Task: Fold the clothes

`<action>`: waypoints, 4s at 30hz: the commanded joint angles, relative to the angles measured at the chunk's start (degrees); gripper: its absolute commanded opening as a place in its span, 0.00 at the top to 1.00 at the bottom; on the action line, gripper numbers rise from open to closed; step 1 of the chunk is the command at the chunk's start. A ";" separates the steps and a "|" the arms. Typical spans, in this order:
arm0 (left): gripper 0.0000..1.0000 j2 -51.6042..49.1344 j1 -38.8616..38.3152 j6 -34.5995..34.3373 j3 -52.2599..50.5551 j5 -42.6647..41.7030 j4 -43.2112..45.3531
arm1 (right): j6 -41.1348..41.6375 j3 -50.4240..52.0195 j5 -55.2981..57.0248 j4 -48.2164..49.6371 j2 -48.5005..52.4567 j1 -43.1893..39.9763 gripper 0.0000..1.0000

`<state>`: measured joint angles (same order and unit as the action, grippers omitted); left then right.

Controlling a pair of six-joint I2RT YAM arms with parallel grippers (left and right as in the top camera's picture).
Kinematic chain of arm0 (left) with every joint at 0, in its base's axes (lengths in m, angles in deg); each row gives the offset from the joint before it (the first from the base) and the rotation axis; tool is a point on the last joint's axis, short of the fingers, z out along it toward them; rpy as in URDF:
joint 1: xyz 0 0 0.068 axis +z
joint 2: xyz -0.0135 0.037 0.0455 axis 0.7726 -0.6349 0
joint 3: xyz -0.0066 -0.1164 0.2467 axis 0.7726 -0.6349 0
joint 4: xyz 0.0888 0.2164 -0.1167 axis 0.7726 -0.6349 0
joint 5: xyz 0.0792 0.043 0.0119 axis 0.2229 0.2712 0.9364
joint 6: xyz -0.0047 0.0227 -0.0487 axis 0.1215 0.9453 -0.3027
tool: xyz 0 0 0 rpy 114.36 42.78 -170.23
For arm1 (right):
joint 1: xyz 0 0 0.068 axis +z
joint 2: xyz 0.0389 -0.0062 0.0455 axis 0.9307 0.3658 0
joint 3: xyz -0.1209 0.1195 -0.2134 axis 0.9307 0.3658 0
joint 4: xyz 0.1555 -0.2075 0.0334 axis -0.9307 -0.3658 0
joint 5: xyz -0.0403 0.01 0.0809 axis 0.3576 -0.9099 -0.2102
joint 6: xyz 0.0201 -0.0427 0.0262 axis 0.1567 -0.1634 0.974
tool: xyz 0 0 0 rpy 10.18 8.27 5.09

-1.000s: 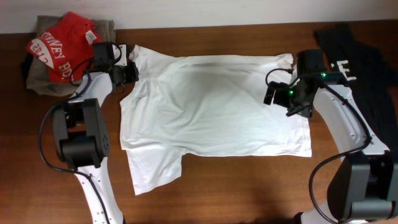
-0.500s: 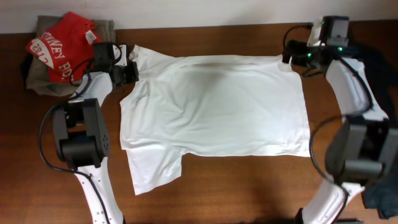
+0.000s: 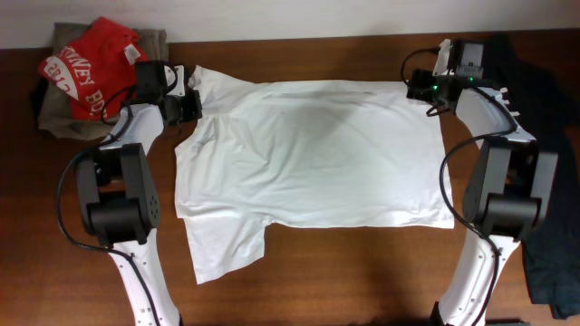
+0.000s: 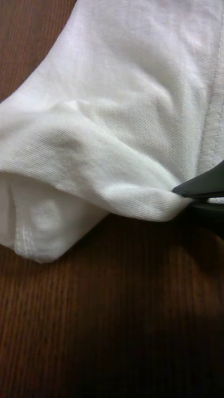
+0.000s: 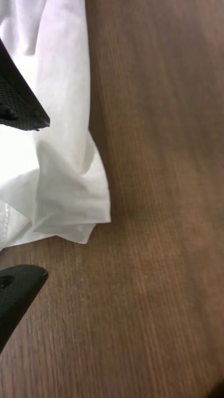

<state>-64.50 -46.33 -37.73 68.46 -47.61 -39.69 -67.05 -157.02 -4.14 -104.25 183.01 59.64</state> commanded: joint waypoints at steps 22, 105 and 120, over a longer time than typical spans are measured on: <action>0.99 -1.38 -0.11 0.35 -0.35 1.09 -1.09 | -0.44 -1.11 -0.39 1.95 2.58 0.11 0.88; 0.99 21.00 -0.07 -0.66 2.97 7.17 -23.71 | -1.73 -35.65 3.34 -33.70 4.24 -1.73 0.95; 0.99 23.71 -0.13 -2.25 2.89 6.97 -41.40 | -2.01 -33.73 -9.84 -41.44 9.29 2.67 0.54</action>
<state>-42.33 -46.44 -39.43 70.67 -40.88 -81.02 -68.54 -191.42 -10.55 -146.22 189.65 59.24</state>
